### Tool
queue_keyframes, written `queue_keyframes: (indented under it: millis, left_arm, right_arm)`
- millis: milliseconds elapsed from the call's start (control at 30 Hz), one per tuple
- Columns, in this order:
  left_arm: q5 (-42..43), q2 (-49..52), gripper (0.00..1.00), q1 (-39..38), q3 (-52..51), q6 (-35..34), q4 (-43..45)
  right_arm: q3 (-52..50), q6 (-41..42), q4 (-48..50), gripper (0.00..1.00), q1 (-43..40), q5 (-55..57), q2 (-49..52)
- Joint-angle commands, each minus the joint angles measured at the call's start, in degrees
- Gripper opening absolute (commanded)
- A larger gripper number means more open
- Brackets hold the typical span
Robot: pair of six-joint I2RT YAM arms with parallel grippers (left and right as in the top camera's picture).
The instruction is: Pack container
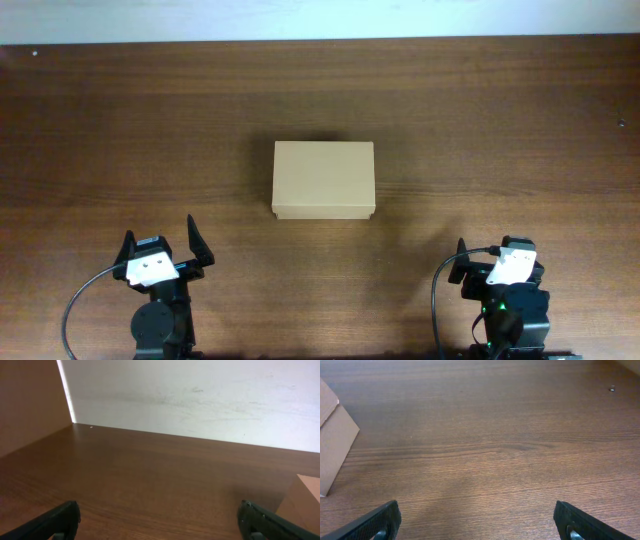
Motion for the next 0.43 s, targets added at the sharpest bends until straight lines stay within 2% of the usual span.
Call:
queue_keyframes:
  millis: [0, 400]
  left_arm:
    - [0.5, -0.5, 1.00, -0.2, 0.0, -0.6, -0.5]
    - [0.5, -0.5, 1.00, -0.2, 0.0, -0.6, -0.5]
  right_arm:
    - [-0.5, 0.2, 0.2, 0.99, -0.5, 0.1, -0.6]
    - [-0.5, 0.2, 0.2, 0.99, -0.5, 0.1, -0.6]
